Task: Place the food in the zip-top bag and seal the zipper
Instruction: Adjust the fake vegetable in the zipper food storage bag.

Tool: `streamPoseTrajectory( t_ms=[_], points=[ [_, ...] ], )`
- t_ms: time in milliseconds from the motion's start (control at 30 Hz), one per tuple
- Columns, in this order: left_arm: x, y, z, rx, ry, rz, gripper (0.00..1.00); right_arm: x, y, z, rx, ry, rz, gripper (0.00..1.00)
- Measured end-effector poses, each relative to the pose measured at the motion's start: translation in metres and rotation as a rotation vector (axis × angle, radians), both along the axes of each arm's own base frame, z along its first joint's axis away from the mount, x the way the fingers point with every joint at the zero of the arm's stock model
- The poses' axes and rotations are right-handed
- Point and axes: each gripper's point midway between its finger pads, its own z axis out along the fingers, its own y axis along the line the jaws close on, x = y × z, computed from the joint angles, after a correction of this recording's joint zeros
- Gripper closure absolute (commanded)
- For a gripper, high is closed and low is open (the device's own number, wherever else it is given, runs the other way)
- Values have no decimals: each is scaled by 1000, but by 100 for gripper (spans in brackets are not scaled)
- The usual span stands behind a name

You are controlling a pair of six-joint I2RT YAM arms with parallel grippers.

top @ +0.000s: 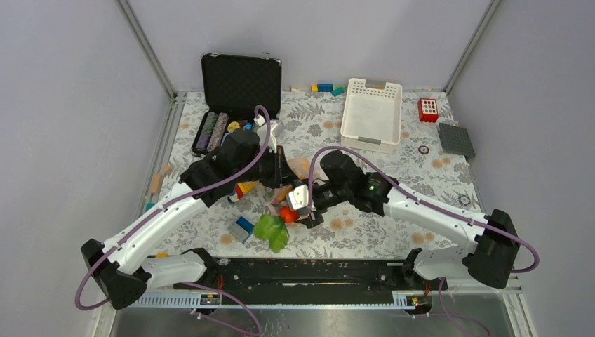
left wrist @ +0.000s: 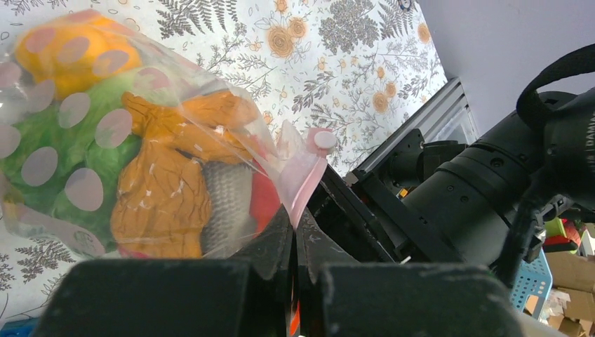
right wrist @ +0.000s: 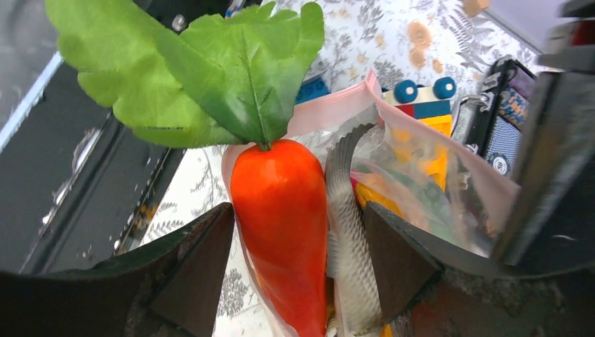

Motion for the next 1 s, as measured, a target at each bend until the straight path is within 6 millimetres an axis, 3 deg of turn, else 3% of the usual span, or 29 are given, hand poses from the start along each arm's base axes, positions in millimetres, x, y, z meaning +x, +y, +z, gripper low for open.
streamPoseTrajectory(
  t_ms=[233, 500, 667, 1000],
  points=[
    [3, 3, 3, -7, -4, 33, 100, 4, 16, 18, 85, 98, -78, 30],
    [8, 10, 0, 15, 4, 91, 100, -5, 22, 3, 49, 248, -96, 26],
    [10, 14, -1, 25, 11, 122, 100, -12, 22, 11, 76, 259, -64, 21],
    [13, 15, 2, 22, 11, 142, 100, -21, 22, 7, 98, 203, -31, 25]
  ],
)
